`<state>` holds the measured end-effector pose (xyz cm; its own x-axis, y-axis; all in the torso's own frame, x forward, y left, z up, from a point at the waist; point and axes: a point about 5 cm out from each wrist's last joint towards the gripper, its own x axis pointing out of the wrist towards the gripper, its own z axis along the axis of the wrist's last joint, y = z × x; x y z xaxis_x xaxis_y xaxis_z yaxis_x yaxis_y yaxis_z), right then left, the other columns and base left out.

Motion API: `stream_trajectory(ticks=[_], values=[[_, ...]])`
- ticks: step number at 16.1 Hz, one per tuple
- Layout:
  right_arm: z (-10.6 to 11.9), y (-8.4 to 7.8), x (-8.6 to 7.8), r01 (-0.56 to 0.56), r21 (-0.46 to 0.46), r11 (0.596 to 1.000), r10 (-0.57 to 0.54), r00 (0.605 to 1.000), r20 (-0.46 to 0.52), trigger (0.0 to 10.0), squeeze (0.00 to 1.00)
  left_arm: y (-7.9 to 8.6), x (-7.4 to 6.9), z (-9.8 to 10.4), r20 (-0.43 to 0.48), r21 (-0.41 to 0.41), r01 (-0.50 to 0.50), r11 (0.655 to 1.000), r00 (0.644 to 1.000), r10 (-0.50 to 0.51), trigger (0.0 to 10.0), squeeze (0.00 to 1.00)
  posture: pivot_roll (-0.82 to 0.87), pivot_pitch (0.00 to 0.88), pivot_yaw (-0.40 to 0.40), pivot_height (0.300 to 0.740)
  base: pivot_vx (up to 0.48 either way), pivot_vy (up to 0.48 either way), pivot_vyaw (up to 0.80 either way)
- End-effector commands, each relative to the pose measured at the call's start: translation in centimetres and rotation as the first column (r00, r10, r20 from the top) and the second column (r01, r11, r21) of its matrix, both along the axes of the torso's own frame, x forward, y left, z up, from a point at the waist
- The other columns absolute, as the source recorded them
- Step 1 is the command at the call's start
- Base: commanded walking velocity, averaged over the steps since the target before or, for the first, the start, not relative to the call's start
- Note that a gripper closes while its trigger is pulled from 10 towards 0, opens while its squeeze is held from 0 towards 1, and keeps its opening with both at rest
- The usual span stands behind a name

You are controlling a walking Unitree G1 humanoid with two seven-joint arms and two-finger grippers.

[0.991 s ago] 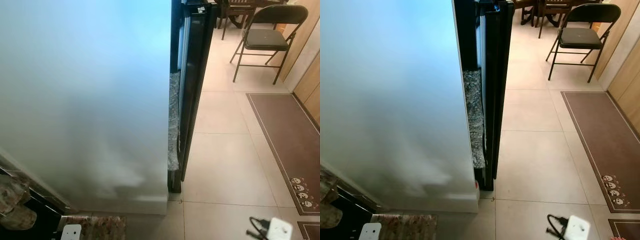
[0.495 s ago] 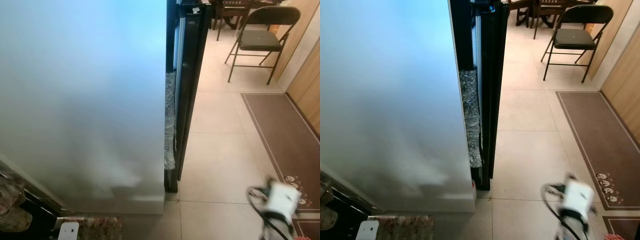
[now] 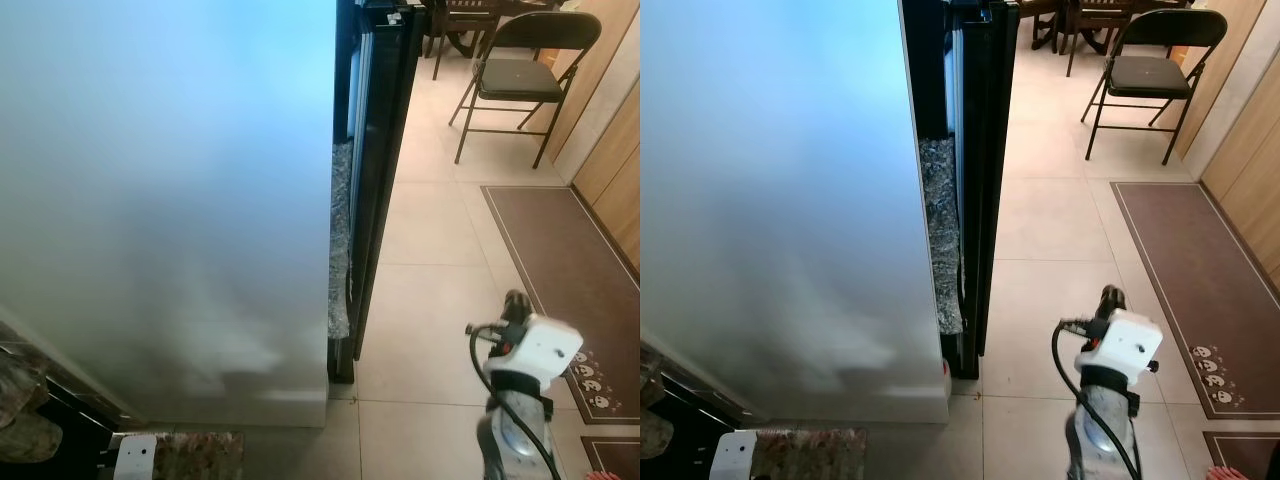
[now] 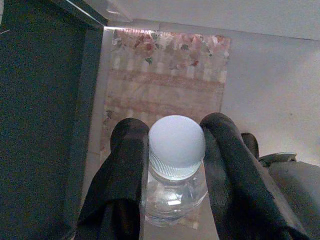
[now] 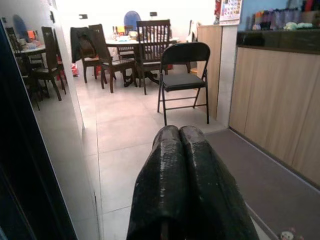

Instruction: Restocking fridge

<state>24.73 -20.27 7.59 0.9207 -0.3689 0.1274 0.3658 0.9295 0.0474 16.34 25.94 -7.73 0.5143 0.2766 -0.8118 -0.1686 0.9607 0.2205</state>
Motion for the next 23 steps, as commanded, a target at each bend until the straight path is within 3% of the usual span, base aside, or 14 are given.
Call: stream_trajectory(ticks=[1, 2, 5, 10, 18, 23], values=[[0.5, 0.8, 0.1, -0.034, -0.013, 0.999, 0.034, 0.999, -0.019, 10.0, 0.0, 0.3, -0.1, 0.0, 0.001, 0.003, -0.027, 1.0, 1.0, 0.027, 10.0, 0.0, -0.08, 0.017, 0.034, 0.74, 0.0, 0.0, 0.0], [1.0, 1.2, 0.3, -0.057, -0.048, 0.997, 0.056, 0.998, -0.016, 10.0, 0.0, 0.2, -0.1, 0.0, 0.004, -0.004, -0.035, 0.999, 0.999, 0.035, 10.0, 0.0, -0.08, 0.019, 0.033, 0.74, 0.0, 0.0, 0.0], [2.1, -0.5, 0.3, 0.058, -0.004, 0.998, -0.058, 0.998, 0.0, 10.0, 0.0, -0.1, 0.1, 0.0, 0.006, -0.014, -0.023, 1.0, 1.0, 0.023, 10.0, 0.0, -0.09, 0.027, 0.036, 0.74, 0.0, 0.0, 0.0], [2.2, -0.1, 0.4, 0.045, -0.002, 0.999, -0.046, 0.999, -0.021, 10.0, 0.0, -0.3, 0.1, 0.0, 0.009, -0.022, -0.023, 0.999, 1.0, 0.024, 10.0, 0.0, -0.09, 0.029, 0.034, 0.74, 0.0, 0.048, 0.0], [2.4, 0.4, 0.8, 0.027, 0.03, 0.999, -0.026, 0.999, -0.033, 10.0, 0.0, -0.6, -0.1, -0.3, -0.008, -0.021, -0.017, 1.0, 1.0, 0.017, 10.0, 0.0, -0.09, 0.031, 0.034, 0.74, 0.0, 0.4, 0.0], [2.3, 0.4, 0.8, 0.025, 0.031, 0.999, -0.023, 0.999, -0.046, 10.0, 0.0, -0.7, -0.2, -0.3, -0.006, -0.028, -0.007, 1.0, 1.0, 0.007, 10.0, 0.0, -0.08, 0.03, 0.032, 0.74, 0.0, 0.0, 0.0]])
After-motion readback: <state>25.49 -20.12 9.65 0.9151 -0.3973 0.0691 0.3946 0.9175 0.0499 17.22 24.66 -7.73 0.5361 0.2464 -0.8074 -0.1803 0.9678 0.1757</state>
